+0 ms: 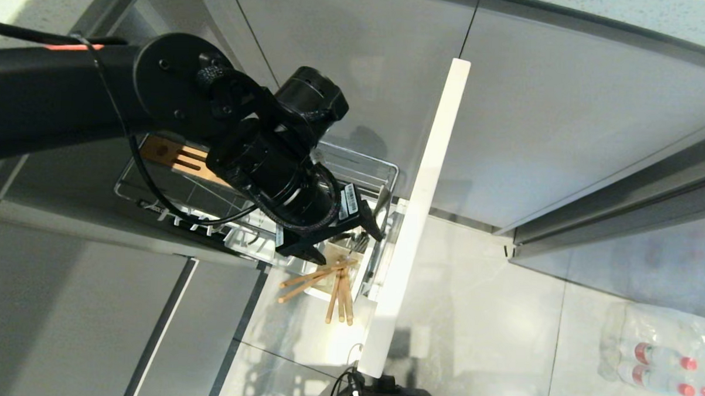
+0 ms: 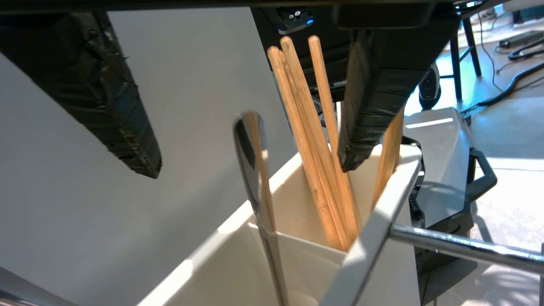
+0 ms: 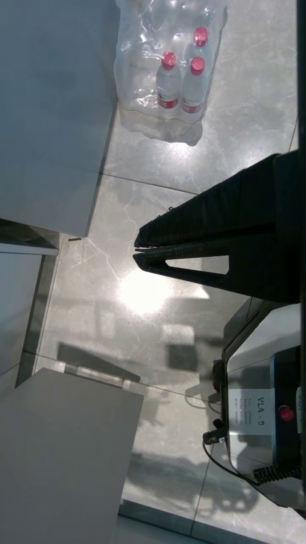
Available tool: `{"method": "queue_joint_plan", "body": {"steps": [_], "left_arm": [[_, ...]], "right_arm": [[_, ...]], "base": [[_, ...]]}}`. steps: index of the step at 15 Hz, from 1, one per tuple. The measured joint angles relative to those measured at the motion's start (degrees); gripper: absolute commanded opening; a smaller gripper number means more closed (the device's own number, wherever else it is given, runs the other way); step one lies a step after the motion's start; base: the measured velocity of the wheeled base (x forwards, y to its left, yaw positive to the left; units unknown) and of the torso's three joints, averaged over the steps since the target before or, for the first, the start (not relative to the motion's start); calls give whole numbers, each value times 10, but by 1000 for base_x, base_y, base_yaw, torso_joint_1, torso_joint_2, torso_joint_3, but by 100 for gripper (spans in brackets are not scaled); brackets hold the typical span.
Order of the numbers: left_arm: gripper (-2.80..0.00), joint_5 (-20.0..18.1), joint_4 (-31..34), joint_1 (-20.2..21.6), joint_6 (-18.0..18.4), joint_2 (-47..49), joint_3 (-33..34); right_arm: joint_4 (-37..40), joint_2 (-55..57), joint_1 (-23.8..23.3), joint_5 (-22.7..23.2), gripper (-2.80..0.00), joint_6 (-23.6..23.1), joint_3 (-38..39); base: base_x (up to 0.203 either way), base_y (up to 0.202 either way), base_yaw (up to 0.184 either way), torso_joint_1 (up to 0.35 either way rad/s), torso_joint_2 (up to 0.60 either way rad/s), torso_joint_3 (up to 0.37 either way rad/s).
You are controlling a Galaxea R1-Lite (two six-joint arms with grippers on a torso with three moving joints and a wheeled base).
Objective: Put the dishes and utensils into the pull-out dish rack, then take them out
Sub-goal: Take the spoon out of the cupboard
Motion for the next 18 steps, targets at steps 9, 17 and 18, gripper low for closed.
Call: {"method": "queue_joint_plan", "body": {"steps": [9,17,18], "left_arm": [[0,-9,0,-1,0,21,0],[0,-9,0,-3,0,25,0],[-280,-8,0,-3,0,25,0]], "right_arm": [[0,0,0,0,-280,0,0],[0,0,0,0,-280,0,0],[0,0,0,0,-280,0,0]], "base": [[0,0,0,0,0,0],[0,0,0,0,0,0],[0,0,0,0,0,0]]}}
